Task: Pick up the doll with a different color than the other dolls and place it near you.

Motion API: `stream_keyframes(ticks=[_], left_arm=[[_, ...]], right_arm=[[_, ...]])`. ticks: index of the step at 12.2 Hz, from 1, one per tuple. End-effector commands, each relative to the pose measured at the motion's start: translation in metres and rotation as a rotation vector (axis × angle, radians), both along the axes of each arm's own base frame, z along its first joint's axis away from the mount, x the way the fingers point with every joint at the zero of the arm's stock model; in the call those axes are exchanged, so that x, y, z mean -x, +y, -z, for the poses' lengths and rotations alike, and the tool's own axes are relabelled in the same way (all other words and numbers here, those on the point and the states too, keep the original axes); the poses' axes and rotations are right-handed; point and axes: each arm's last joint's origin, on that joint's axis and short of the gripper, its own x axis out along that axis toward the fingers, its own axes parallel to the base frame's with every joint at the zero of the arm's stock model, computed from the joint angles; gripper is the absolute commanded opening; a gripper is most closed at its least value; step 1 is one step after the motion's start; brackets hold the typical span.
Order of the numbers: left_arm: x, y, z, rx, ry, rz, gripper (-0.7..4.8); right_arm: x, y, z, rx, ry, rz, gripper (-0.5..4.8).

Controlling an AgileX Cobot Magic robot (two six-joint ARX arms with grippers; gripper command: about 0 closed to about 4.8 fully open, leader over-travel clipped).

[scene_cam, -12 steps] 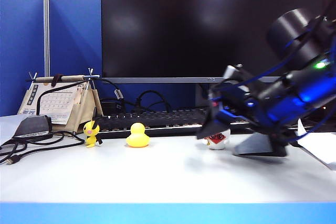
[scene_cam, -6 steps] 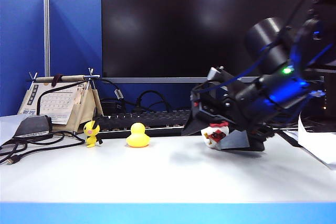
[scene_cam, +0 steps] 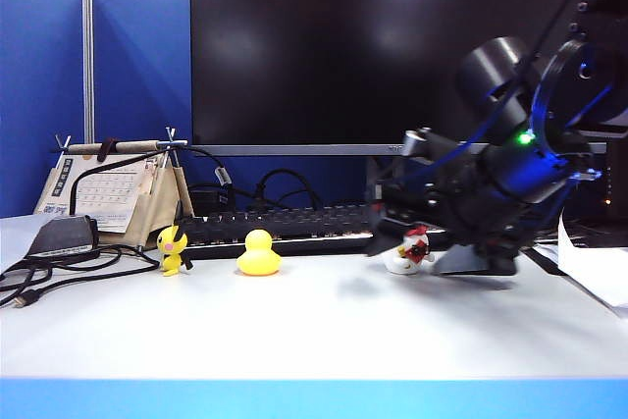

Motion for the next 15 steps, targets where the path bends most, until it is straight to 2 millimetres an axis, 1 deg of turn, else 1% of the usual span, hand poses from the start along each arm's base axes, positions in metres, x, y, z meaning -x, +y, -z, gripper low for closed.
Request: stream_keyframes(ticks=[1, 2, 4, 5, 10, 11, 12, 13, 15], left_arm=[[0.000, 0.000, -0.001, 0.001, -0.002, -0.001, 0.24], [0.000, 0.000, -0.001, 0.001, -0.002, 0.000, 0.24], [0.000, 0.000, -0.001, 0.001, -0.002, 0.000, 0.24], [0.000, 0.000, -0.001, 0.001, -0.002, 0.001, 0.24], [0.000, 0.000, -0.001, 0.001, -0.002, 0.000, 0.24], [0.000, 0.000, -0.001, 0.002, -0.002, 0.000, 0.24], [0.000, 0.000, -0.001, 0.001, -0.002, 0.000, 0.24], [0.000, 0.000, -0.001, 0.001, -0.002, 0.000, 0.24], [0.000, 0.000, -0.001, 0.001, -0.002, 0.000, 0.24]], right_arm=[[-0.004, -0.005, 0.006, 0.030, 0.092, 0.021, 4.79], [-0.015, 0.001, -0.005, 0.007, 0.081, -0.003, 4.79], [-0.029, 0.007, -0.014, 0.006, 0.104, -0.022, 4.79], [-0.032, 0.009, -0.017, 0.006, 0.109, -0.027, 4.79], [-0.030, 0.009, -0.009, 0.030, 0.163, -0.023, 4.74], [-0.030, 0.009, -0.009, 0.030, 0.170, -0.026, 4.01], [-0.029, 0.009, -0.008, 0.034, 0.181, -0.026, 3.14], [-0.028, 0.008, -0.006, 0.038, 0.188, -0.026, 1.99], [-0.028, 0.008, -0.007, 0.036, 0.183, -0.026, 1.98]])
